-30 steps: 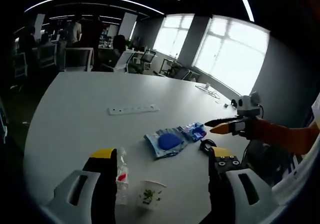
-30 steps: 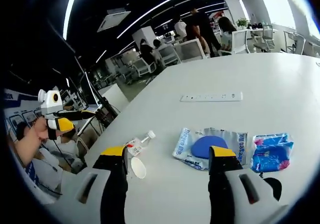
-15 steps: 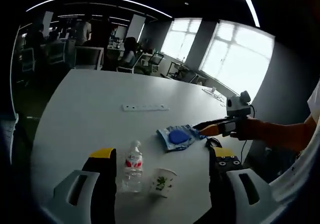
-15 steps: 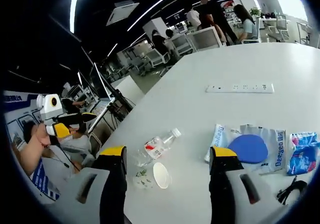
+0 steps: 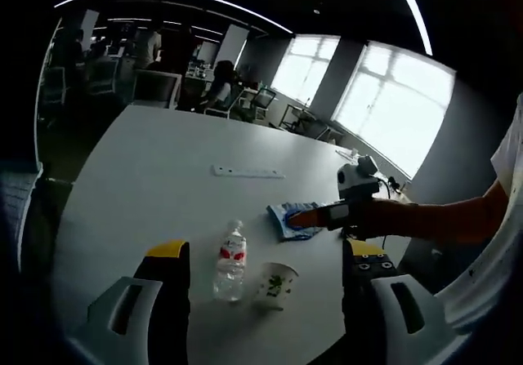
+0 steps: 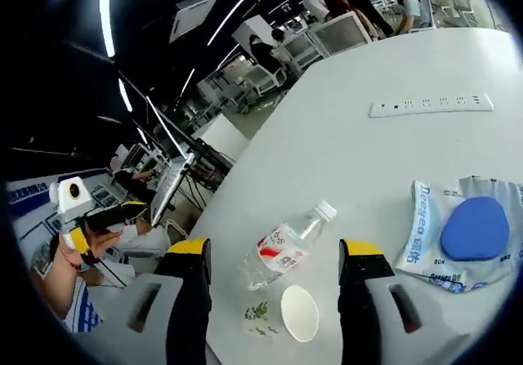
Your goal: Arrange the tabletop items into an orderly group along one side of the table until the central work area is clear of visible clutter.
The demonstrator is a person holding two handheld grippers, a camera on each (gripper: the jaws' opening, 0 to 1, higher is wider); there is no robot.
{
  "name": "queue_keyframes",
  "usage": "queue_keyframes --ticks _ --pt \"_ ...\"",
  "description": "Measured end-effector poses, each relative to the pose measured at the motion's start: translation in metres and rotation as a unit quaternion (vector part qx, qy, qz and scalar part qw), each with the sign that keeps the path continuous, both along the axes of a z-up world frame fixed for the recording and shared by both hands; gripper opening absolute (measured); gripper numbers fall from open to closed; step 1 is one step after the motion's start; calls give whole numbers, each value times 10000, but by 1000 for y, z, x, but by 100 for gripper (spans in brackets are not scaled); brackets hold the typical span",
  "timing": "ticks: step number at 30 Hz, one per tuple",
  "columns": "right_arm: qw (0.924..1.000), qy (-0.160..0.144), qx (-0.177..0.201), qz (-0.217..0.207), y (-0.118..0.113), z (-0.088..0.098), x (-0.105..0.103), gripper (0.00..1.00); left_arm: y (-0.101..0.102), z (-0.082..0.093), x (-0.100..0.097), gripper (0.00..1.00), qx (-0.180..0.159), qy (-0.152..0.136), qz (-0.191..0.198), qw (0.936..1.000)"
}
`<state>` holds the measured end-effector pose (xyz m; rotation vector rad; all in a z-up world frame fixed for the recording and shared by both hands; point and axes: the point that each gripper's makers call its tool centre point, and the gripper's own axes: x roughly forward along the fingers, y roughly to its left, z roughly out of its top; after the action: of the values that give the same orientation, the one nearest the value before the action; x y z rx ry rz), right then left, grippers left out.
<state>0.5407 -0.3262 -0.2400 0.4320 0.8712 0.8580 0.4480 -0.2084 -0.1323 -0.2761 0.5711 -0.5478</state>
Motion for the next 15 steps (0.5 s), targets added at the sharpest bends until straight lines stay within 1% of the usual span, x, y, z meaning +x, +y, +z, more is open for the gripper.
queue_keyframes --ticks 1,4,6,8,12,14,15 --pt "10000 28 33 -21 2 -1 1 61 1 -1 0 77 -6 6 5 10000" --pt "9990 348 192 -199 12 -14 8 60 6 -2 0 77 -71 -7 40 10000" --pt "9988 399 189 -224 15 -23 14 60 8 -3 1 77 -132 -8 61 9999" --pt "9982 517 179 -231 18 -32 16 60 10 -5 2 77 -166 -15 63 9998" --pt "9954 793 356 -404 23 -43 25 59 12 -9 2 77 -209 -5 52 9998" --pt "9949 835 361 -438 24 -47 28 59 12 -10 3 77 -236 -15 47 9997" --pt "9940 902 379 -483 24 -50 30 59 13 -12 3 77 -261 -16 54 9996"
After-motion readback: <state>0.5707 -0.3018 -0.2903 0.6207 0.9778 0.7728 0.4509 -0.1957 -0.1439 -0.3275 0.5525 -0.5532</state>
